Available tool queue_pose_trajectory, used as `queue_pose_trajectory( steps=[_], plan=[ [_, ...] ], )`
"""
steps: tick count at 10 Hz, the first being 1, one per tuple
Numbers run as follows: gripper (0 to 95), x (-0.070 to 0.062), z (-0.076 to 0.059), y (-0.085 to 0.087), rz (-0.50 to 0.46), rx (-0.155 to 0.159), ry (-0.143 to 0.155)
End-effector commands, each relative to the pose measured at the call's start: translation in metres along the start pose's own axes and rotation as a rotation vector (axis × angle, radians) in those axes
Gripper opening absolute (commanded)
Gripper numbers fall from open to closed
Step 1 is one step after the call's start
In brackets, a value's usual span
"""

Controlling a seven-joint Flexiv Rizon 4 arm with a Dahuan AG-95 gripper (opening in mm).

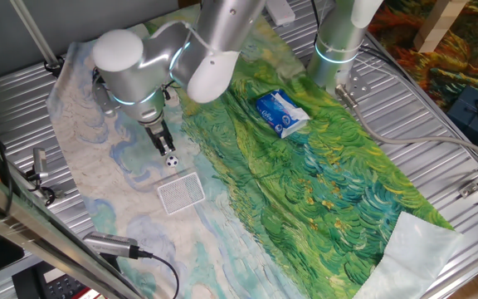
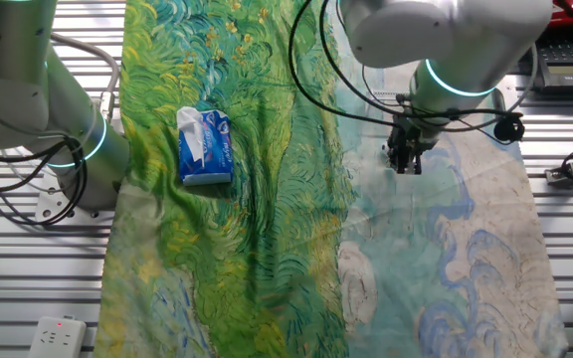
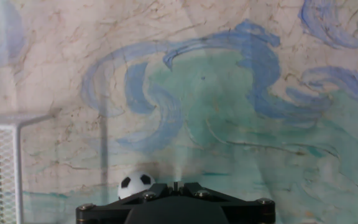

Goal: Push the soccer ball into the goal

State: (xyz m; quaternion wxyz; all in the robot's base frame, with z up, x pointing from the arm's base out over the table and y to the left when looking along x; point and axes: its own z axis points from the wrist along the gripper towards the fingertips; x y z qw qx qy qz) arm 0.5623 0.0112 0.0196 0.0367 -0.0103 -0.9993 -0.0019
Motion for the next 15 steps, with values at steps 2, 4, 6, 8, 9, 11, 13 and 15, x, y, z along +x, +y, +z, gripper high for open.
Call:
queue_pose_trajectory(
  steps=[2,4,6,8,9,11,13,15],
  plan=[
    [0.0,0.003,-0.001,0.0,0.002,-0.003,-0.004],
    [0.0,-0.01,-0.002,0.016,0.053,-0.025,-0.015],
    [0.0,-0.058,-0.018,0.074,0.139,-0.026,-0.001],
    [0.0,-0.088,-0.031,0.098,0.157,-0.02,0.037],
    [0.0,-0.084,-0.03,0.095,0.146,-0.021,0.036],
    [0.0,-0.078,-0.027,0.09,0.135,-0.021,0.031],
    [0.0,-0.077,-0.027,0.09,0.128,-0.015,0.03],
    [0.0,-0.076,-0.028,0.088,0.114,-0.007,0.03]
  ],
)
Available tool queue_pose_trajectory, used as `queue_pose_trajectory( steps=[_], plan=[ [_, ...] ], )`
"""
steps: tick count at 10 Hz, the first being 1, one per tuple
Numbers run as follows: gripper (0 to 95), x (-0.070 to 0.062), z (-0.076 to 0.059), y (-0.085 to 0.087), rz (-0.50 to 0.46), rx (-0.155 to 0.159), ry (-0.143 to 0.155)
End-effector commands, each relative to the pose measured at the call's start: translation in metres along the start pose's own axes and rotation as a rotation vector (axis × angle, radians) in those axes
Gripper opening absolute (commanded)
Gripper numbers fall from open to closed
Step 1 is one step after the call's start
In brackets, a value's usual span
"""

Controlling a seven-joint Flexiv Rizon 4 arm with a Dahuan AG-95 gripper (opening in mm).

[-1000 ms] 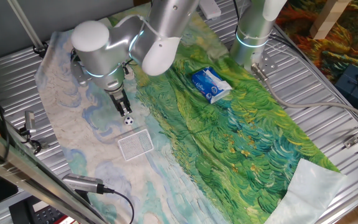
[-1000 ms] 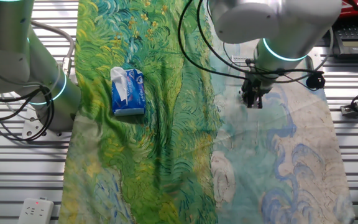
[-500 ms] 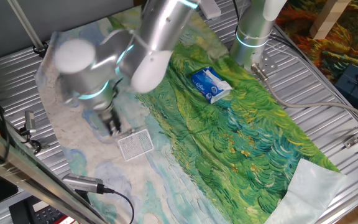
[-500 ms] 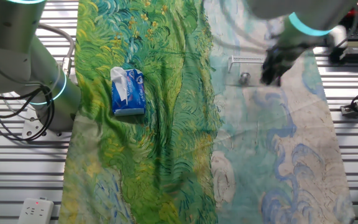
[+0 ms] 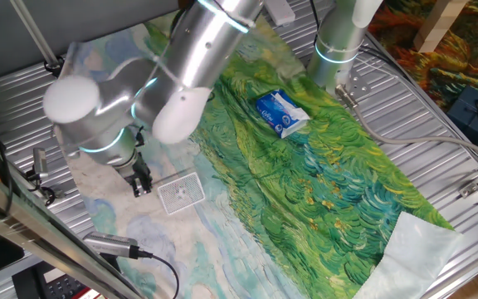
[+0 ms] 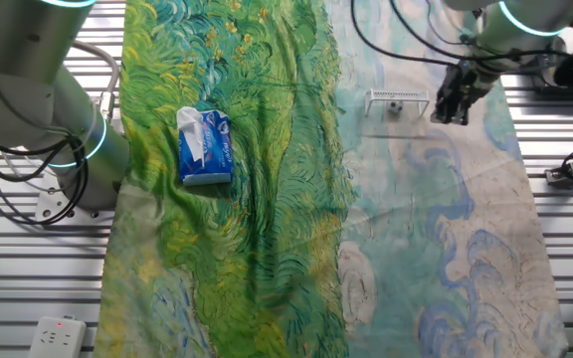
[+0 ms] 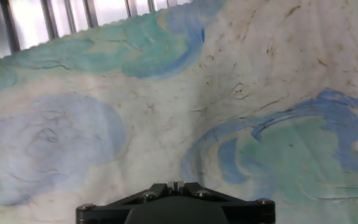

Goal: Push the soccer ball into the goal

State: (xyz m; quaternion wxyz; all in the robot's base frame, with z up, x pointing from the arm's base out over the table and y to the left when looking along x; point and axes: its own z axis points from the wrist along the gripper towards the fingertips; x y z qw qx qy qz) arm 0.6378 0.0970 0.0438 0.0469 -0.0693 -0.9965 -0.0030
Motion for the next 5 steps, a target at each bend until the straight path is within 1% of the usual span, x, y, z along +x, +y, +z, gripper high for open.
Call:
queue_pose_trajectory(
  steps=[1,2,3,4,5],
  plan=[
    [0.0,-0.001,-0.004,-0.003,-0.016,0.003,0.011],
    [0.0,0.002,-0.012,-0.008,-0.031,0.006,0.01],
    [0.0,0.004,-0.025,-0.018,-0.053,0.01,0.014],
    [0.0,0.003,-0.035,-0.03,-0.087,0.008,0.016],
    [0.0,0.003,-0.041,-0.038,-0.105,0.006,0.018]
  ],
)
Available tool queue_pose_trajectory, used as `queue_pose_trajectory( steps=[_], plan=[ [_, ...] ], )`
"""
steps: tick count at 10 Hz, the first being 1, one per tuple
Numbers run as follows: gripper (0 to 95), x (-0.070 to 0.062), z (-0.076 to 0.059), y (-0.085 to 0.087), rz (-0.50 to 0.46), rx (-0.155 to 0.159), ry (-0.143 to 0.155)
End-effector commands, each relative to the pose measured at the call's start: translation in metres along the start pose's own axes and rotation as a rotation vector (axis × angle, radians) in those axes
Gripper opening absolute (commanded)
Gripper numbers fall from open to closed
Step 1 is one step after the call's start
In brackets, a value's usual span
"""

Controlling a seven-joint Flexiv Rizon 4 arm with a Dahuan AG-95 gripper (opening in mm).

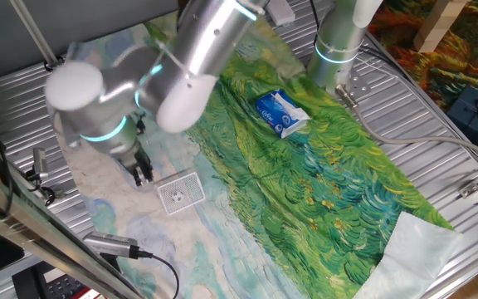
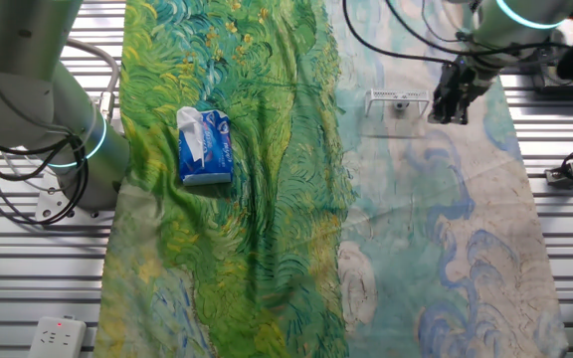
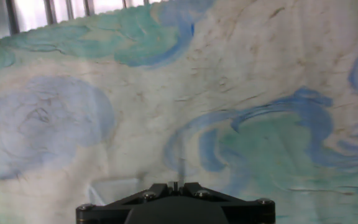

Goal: Push the soccer ball into the goal

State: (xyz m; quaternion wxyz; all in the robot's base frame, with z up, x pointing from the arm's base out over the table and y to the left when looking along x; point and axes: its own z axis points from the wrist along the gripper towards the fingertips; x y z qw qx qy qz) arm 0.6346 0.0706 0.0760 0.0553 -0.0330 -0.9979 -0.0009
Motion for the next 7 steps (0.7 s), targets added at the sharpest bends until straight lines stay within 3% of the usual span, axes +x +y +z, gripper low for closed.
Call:
queue_pose_trajectory(
  steps=[1,2,3,4,7],
  plan=[
    [0.0,0.003,-0.023,-0.029,-0.074,-0.003,0.006],
    [0.0,0.006,-0.032,-0.039,-0.099,-0.003,0.014],
    [0.0,0.011,-0.043,-0.049,-0.119,0.0,0.065],
    [0.0,0.013,-0.047,-0.054,-0.123,0.001,0.08],
    [0.0,0.012,-0.046,-0.055,-0.109,0.001,0.077]
  ],
)
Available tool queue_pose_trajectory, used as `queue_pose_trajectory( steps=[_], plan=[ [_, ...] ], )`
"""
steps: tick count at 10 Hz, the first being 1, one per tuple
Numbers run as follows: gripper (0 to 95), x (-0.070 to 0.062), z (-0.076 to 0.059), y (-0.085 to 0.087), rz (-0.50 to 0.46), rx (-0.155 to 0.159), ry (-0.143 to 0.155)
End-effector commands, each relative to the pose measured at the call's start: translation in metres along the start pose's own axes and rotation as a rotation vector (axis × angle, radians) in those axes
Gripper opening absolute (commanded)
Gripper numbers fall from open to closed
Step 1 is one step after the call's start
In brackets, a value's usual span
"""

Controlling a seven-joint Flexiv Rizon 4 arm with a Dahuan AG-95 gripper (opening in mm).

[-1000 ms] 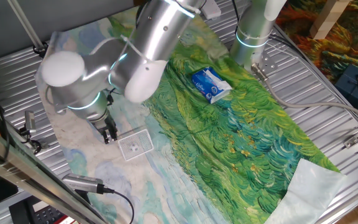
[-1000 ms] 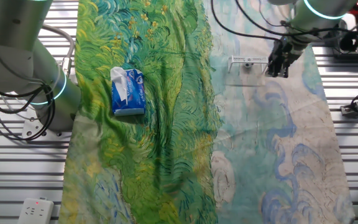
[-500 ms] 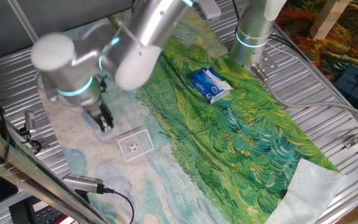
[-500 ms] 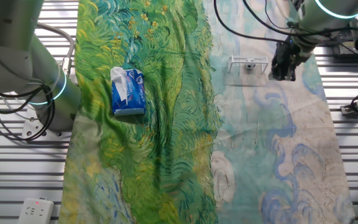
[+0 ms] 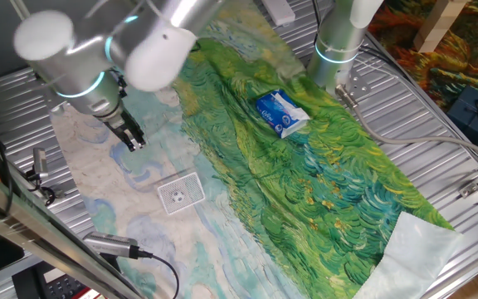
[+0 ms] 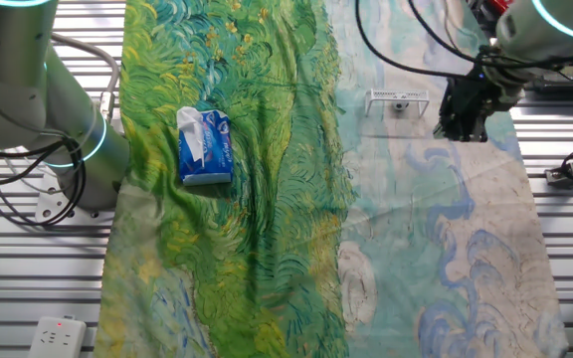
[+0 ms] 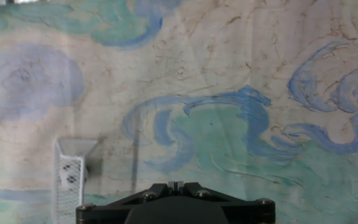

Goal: Push the soccer ball into the goal

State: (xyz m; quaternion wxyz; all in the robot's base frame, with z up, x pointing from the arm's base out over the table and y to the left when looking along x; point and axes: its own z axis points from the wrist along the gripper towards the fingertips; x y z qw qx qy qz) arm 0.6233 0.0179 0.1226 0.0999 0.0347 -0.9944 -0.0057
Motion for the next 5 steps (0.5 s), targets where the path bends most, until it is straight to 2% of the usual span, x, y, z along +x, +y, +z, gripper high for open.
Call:
queue_pose_trajectory(
  steps=[1,5],
  plan=[
    [0.0,-0.0003,-0.0004,-0.0011,0.028,0.001,-0.013],
    [0.0,-0.0006,0.0001,-0.0012,0.025,0.0,-0.013]
  ],
)
